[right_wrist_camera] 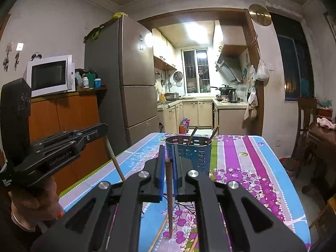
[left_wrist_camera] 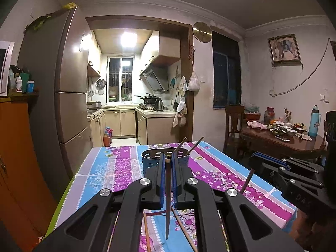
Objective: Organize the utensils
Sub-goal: 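Lift both chopsticks upright and carry them over the blue holder, then lower both chopsticks into the blue holder and open both grippers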
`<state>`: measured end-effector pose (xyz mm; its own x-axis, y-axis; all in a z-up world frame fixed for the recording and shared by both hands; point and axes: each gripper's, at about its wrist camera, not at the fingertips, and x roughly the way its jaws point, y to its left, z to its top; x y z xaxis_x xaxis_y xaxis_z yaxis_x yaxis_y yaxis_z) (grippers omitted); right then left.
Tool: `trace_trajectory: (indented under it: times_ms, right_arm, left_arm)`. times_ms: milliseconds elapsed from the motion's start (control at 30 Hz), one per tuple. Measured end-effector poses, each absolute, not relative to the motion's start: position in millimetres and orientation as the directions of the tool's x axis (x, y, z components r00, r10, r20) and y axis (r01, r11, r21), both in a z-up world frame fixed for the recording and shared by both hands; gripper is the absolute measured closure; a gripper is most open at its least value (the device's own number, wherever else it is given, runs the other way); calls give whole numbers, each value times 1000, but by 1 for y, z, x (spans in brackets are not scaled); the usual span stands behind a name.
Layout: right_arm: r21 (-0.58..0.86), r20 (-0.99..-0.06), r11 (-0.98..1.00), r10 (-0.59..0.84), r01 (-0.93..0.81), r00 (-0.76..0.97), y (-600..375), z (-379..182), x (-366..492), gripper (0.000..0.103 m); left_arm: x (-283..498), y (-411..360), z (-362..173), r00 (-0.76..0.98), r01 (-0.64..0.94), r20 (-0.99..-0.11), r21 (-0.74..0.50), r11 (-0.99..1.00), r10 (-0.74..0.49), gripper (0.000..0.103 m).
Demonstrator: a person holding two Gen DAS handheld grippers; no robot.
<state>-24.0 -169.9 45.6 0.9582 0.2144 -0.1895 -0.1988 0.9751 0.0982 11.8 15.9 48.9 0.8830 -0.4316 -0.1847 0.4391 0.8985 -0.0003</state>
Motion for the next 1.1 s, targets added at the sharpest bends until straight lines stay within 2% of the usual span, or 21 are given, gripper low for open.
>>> trace_trajectory:
  times_ms: [800, 1100]
  right_arm:
    - [151, -221, 960, 266, -237, 938, -183, 56, 9, 98]
    - [126, -194, 963, 261, -239, 946, -188, 89, 31, 98]
  left_arm:
    - [48, 4, 53, 875, 417, -255, -32, 908, -411, 96]
    - [75, 7, 79, 888, 405, -221, -37, 914, -403, 96]
